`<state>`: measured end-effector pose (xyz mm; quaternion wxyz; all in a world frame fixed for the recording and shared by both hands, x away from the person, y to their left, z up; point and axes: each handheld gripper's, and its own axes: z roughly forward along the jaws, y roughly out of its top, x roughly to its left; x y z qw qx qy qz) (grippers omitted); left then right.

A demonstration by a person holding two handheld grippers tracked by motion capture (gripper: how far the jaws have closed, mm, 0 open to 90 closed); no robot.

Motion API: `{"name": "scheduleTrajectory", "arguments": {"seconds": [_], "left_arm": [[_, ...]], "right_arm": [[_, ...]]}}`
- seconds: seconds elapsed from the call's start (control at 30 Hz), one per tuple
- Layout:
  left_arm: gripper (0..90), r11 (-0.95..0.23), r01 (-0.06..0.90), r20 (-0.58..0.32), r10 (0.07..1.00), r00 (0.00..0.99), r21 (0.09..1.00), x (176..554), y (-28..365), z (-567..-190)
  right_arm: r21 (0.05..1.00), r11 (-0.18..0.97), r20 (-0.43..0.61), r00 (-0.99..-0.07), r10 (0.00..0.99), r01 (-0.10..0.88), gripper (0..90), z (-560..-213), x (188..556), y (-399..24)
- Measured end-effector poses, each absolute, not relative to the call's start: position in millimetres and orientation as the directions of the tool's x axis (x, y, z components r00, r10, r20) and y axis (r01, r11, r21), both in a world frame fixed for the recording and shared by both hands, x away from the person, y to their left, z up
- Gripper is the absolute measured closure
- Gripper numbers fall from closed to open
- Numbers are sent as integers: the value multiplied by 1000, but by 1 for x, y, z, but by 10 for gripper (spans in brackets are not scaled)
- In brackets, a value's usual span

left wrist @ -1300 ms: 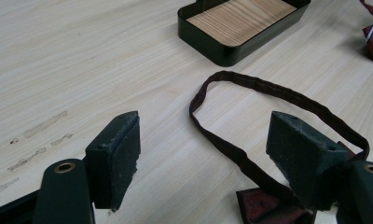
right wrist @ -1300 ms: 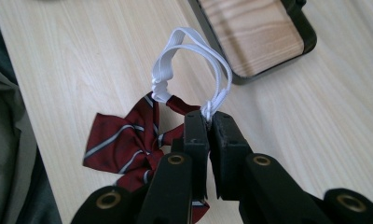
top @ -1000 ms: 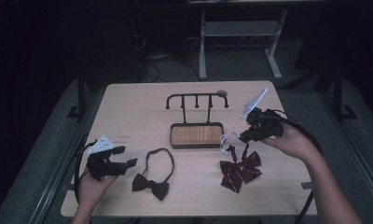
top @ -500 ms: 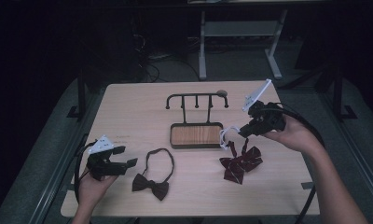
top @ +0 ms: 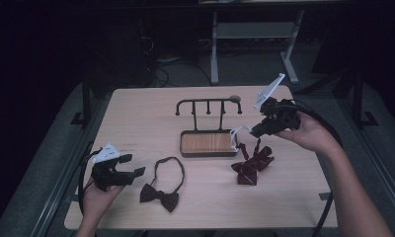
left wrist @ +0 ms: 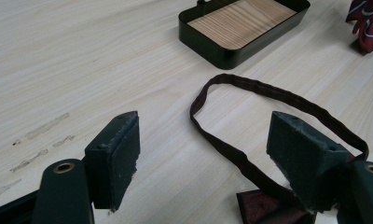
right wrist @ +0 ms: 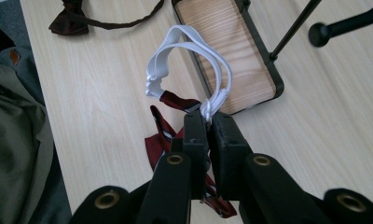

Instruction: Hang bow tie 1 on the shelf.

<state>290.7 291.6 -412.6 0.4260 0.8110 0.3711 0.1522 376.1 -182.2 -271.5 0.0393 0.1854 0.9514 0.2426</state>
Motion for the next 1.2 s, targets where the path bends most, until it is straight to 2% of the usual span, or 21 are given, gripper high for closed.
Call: {"name": "scheduleTrajectory", "arguments": {"seconds": [0.87,1.2], "left_arm": [[255,-354,478,-81,731,677,804,291,291,-413],[255,-357,477,-79,729,680,803,291,291,-413]], "right_arm": [[453,821,-20,-917,399,347,854,-240,401,-166],[440,802,-17,-889,458,405,865,-245,425,-170]]}}
